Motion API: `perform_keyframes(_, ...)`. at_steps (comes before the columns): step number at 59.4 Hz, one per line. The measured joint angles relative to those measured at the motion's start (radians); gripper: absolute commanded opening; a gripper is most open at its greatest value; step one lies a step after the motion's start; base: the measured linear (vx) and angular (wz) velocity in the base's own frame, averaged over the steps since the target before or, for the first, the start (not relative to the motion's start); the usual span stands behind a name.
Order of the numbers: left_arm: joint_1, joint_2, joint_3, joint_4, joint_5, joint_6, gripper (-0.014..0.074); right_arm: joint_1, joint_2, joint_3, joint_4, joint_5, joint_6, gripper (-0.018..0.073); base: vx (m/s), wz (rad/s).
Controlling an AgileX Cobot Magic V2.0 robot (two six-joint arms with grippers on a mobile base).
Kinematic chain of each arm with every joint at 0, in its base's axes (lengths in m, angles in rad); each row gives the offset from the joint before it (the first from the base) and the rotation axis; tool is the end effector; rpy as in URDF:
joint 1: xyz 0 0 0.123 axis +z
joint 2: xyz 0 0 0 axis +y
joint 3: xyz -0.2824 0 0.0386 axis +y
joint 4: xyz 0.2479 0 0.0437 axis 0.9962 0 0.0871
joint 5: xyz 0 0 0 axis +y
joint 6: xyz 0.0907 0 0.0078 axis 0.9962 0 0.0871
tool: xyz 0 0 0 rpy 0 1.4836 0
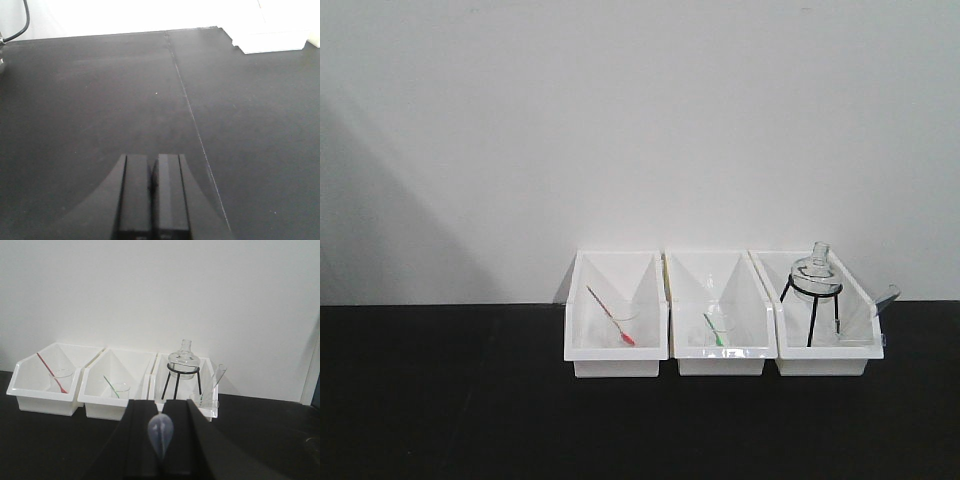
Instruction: Grab transparent chemical and place on left bench
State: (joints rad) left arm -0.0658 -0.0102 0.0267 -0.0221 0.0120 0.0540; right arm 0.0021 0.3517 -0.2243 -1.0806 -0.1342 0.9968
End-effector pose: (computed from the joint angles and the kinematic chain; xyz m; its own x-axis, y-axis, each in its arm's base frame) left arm 0.0566 -0.0038 0.2035 0.0606 0.0280 -0.9978 0.0641 0.9974 0.0319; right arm 0.0900 0.0108 0.2704 0.0328 -0.0793 -0.9963 -0.1178 0.9896 -0.0827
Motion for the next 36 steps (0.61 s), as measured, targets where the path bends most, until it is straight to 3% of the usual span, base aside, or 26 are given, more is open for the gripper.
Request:
perform_keyframes(14, 0.0, 0.0, 0.0, 0.0, 0.0, 0.0, -0.0003, 0.0, 0.009, 0.0, 0.028, -0.063, 0.002, -0.0003, 0.0, 0.0)
perform_keyframes(22, 0.0, 0.0, 0.0, 0.0, 0.0, 0.0, -0.0003, 0.0, 0.114, -0.012, 0.019, -0.26, 0.003, -0.0003, 0.0, 0.0)
perform_keyframes(36, 0.0, 0.0, 0.0, 0.0, 0.0, 0.0, -0.0003, 0.0, 0.427, -0.095, -0.079, -0.597, 0.05, -0.0003, 0.0, 0.0)
